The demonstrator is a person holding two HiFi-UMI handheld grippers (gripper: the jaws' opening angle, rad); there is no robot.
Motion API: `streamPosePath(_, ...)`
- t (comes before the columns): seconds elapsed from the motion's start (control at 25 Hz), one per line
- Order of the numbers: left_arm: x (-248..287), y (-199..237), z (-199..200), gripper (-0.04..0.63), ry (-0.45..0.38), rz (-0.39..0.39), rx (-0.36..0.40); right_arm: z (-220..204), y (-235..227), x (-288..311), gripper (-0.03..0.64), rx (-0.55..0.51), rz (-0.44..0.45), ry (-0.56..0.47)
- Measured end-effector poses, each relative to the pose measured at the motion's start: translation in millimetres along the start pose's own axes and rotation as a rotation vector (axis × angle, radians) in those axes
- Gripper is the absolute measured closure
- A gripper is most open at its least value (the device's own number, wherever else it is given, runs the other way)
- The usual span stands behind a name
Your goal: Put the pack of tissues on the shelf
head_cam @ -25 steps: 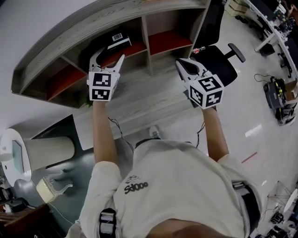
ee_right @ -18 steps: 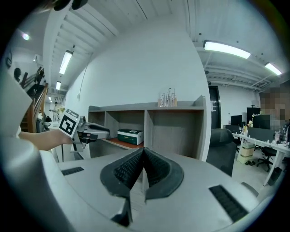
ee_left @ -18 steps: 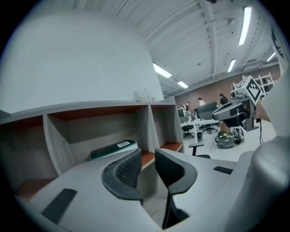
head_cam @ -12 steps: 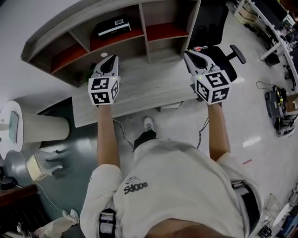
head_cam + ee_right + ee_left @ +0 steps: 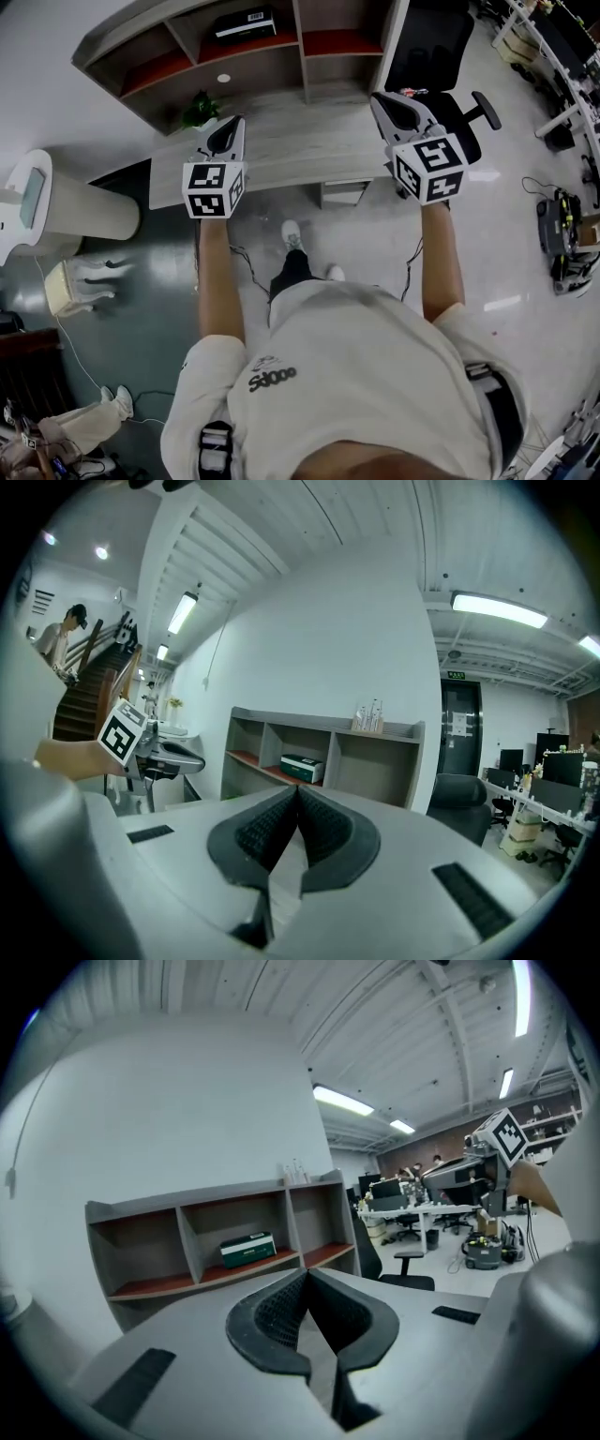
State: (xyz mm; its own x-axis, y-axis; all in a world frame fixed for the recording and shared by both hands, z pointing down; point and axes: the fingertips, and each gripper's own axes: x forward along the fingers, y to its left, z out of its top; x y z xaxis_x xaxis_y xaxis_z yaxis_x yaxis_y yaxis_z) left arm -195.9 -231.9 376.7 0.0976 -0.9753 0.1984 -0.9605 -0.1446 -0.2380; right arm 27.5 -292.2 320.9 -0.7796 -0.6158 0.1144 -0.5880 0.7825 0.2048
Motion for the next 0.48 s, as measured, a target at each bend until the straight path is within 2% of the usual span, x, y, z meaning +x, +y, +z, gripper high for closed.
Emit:
streamPosePath(0.2, -41, -17, 4, 0.577, 0.007, 0.072, 0.048, 5, 22, -28, 0.611, -0.037, 0.042, -0.011)
streamPosePath(0.48, -87, -41, 18, 0.577, -0.020, 0.090, 0.052, 16, 42, -58, 0.611, -0.071, 0.079, -0.031)
